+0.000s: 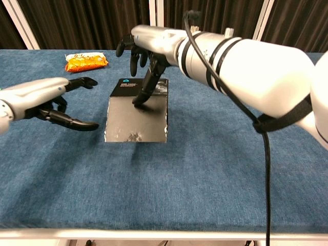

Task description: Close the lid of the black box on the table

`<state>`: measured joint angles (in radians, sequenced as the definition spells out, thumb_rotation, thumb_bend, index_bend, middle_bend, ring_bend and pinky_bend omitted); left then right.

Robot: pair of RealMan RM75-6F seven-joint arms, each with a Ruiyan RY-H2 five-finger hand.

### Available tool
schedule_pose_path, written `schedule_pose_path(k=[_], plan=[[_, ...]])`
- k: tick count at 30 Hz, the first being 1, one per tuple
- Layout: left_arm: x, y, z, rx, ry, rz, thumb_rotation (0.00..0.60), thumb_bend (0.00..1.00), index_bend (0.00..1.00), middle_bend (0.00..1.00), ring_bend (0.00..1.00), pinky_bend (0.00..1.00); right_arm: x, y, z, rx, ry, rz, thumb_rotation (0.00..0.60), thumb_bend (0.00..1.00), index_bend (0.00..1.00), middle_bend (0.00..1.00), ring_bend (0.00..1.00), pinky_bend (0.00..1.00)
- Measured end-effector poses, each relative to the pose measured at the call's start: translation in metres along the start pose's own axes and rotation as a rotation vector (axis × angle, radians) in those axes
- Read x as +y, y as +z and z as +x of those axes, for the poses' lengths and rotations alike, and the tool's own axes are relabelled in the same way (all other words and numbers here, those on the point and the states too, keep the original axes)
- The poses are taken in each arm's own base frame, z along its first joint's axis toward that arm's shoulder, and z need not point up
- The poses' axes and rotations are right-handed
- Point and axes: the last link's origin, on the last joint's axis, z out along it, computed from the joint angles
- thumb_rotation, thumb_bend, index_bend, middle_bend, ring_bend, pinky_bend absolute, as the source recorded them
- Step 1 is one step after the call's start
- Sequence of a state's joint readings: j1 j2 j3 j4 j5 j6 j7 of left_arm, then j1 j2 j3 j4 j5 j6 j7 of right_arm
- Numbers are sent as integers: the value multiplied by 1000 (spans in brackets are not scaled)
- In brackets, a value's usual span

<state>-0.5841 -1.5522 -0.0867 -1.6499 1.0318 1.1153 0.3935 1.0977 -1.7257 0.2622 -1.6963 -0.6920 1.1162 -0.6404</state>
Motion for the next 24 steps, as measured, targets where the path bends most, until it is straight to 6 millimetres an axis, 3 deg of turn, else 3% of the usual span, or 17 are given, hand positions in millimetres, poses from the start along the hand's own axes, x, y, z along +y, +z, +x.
schedule_pose_path(k=[7, 17, 24], plan=[[-11, -9, 16, 28, -23, 4, 285, 0, 0, 44, 694, 1000, 9, -4, -18, 78, -159, 42, 600, 127, 424, 452, 232, 314], [-14, -10, 32, 75, -137, -6, 285, 0, 0, 35, 683, 1000, 42, 1, -52, 194, -391, 106, 600, 280, 649, 540, 308, 293], [-20, -10, 49, 131, -189, -9, 284, 0, 0, 34, 681, 1000, 57, 1, -67, 245, -497, 156, 600, 327, 680, 555, 317, 293]])
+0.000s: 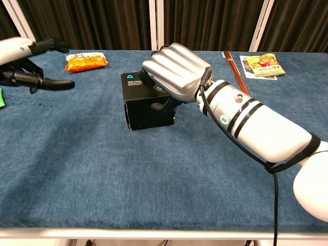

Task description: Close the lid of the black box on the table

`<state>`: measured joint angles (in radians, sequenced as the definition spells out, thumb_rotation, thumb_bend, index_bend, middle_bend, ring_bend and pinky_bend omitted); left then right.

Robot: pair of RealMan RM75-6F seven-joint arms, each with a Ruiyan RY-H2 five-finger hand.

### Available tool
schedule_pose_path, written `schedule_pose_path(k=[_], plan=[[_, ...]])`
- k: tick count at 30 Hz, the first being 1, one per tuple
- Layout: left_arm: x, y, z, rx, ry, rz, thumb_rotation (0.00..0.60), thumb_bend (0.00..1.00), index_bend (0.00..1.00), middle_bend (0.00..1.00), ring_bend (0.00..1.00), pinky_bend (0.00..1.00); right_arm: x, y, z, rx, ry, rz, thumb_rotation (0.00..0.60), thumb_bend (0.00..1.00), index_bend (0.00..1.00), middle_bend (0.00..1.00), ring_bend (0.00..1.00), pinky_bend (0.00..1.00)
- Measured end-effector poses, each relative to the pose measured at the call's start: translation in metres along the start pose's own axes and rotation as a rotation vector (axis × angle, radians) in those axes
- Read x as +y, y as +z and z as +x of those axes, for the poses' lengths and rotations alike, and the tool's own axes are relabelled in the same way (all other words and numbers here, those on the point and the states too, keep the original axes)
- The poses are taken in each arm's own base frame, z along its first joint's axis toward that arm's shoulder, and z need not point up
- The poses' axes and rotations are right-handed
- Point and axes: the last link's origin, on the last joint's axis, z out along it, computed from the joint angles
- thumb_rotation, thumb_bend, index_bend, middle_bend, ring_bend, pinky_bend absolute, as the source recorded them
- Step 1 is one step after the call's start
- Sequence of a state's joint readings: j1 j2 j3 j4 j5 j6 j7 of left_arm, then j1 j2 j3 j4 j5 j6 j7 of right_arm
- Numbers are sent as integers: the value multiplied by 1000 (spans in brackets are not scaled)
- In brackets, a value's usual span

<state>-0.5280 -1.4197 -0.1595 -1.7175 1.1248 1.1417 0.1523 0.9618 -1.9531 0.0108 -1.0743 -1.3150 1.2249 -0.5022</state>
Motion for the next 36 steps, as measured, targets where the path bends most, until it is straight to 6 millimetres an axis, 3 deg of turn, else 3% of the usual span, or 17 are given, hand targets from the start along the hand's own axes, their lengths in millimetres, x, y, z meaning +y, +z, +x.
schedule_pose_path(k=[4, 8, 13, 16, 19, 21, 22, 23, 24, 26, 32, 36], plan=[[-2, 0, 3, 13, 22, 0, 285, 0, 0, 34, 679, 1000, 1, 1, 5, 44, 12, -1, 600, 327, 659, 540, 315, 291], [-8, 0, 8, 30, 81, 7, 328, 0, 0, 41, 623, 975, 8, 0, 19, 97, 38, -22, 600, 326, 523, 487, 297, 268], [-32, -12, 24, 78, 245, 42, 453, 0, 28, 47, 405, 690, 29, -13, 39, 127, 72, -60, 600, 325, 367, 387, 227, 200], [-53, -27, 35, 113, 346, 76, 503, 0, 81, 90, 299, 539, 53, -33, 52, 119, 88, -104, 600, 325, 281, 333, 188, 175], [-78, -50, 46, 136, 447, 113, 571, 0, 107, 123, 208, 369, 85, -65, 65, 88, 87, -174, 600, 326, 162, 262, 123, 120], [-96, -71, 51, 142, 500, 150, 577, 0, 120, 137, 170, 291, 112, -95, 72, 51, 66, -239, 600, 327, 90, 202, 73, 87], [-103, -80, 54, 147, 516, 166, 579, 0, 126, 143, 155, 261, 124, -110, 75, 32, 53, -270, 600, 327, 69, 181, 59, 82], [-110, -93, 58, 153, 532, 183, 579, 0, 125, 144, 149, 246, 143, -137, 80, 0, 31, -328, 600, 327, 59, 172, 53, 81], [-116, -102, 60, 155, 541, 197, 581, 0, 125, 144, 143, 236, 150, -149, 82, -13, 24, -354, 600, 327, 48, 162, 48, 79], [-125, -121, 63, 162, 549, 227, 584, 0, 125, 144, 131, 227, 170, -191, 88, -47, 11, -448, 600, 327, 40, 149, 40, 72], [-139, -178, 66, 202, 530, 312, 587, 0, 125, 144, 122, 223, 187, -281, 95, -68, 101, -649, 600, 332, 31, 130, 20, 50], [-135, -200, 59, 210, 471, 324, 589, 0, 125, 144, 122, 223, 189, -321, 96, -52, 158, -728, 600, 333, 31, 130, 19, 49]])
